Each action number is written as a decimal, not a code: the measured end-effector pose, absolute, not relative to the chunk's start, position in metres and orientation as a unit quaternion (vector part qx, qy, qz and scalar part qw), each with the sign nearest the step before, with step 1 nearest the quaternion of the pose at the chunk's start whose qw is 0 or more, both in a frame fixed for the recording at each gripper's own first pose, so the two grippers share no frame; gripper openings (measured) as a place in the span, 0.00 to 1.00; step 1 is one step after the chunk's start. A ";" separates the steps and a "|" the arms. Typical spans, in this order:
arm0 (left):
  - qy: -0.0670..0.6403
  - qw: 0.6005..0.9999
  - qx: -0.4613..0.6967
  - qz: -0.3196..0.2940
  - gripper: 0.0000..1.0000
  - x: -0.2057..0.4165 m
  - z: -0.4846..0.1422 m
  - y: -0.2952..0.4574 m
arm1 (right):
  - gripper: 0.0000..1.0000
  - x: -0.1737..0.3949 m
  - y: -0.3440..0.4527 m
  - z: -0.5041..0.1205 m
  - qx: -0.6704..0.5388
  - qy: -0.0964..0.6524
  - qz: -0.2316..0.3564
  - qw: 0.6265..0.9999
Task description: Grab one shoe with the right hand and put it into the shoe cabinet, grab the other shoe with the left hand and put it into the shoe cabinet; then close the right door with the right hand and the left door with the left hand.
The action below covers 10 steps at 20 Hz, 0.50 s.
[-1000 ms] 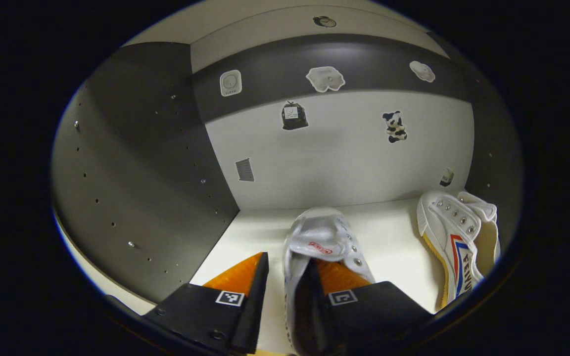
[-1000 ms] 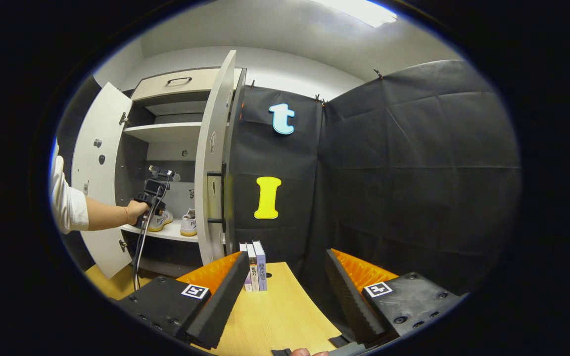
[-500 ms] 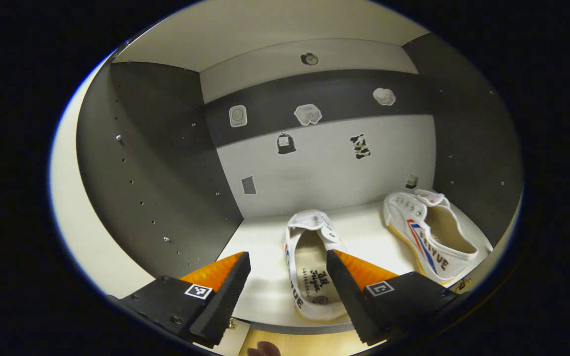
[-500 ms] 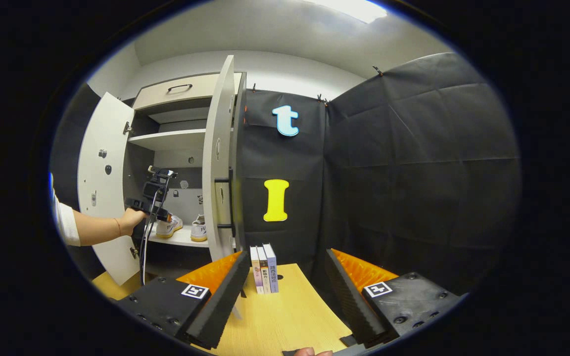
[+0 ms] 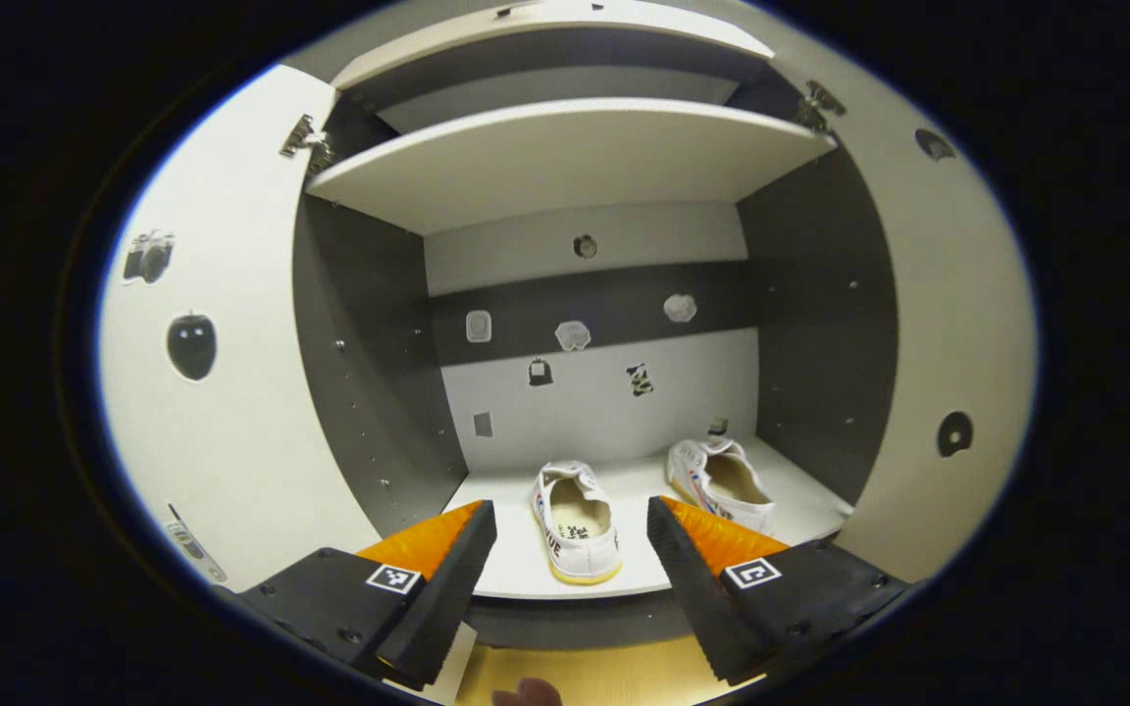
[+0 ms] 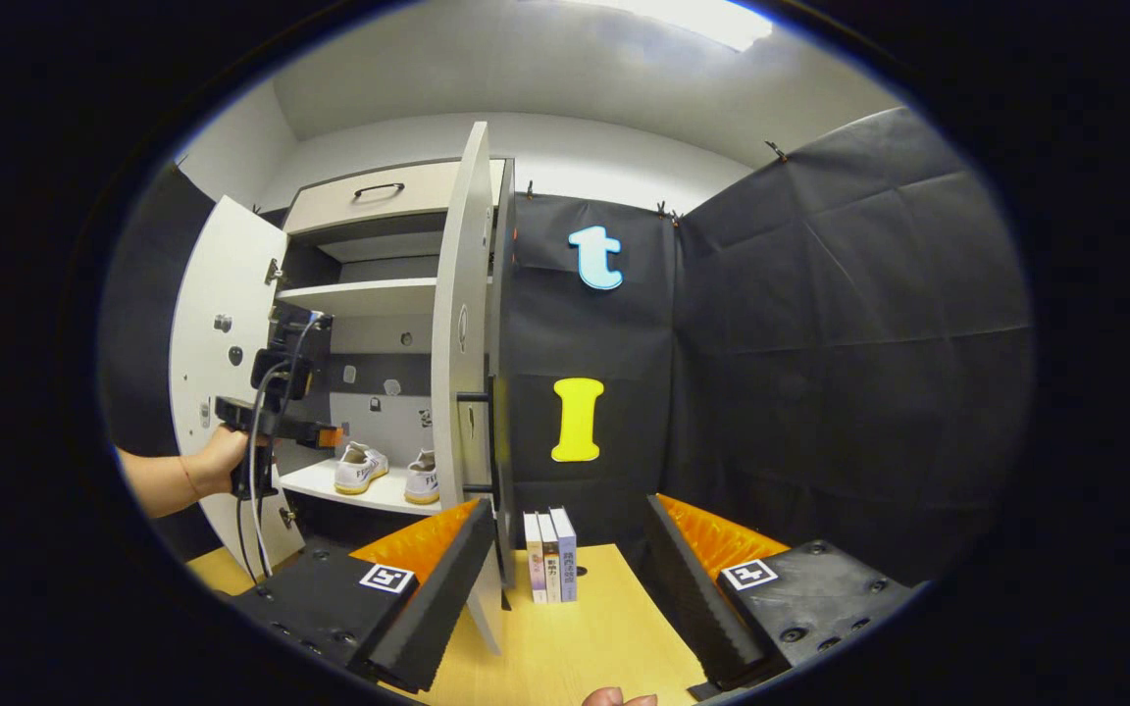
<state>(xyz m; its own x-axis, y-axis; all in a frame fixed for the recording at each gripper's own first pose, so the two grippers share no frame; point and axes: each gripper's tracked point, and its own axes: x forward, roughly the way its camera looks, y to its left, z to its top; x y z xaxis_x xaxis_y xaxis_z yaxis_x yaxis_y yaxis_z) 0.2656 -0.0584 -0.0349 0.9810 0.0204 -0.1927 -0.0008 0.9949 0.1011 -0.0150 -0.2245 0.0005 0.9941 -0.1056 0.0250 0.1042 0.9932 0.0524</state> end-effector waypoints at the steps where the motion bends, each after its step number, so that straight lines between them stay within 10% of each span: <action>1: 0.086 0.995 0.049 0.003 0.96 0.252 -0.025 -0.056 | 0.98 -0.008 -0.224 0.004 0.032 -0.013 -0.047 0.998; 10: 0.050 0.999 0.019 -0.006 0.96 0.140 0.011 -0.041 | 0.98 0.055 -0.235 0.020 0.040 -0.006 -0.029 0.999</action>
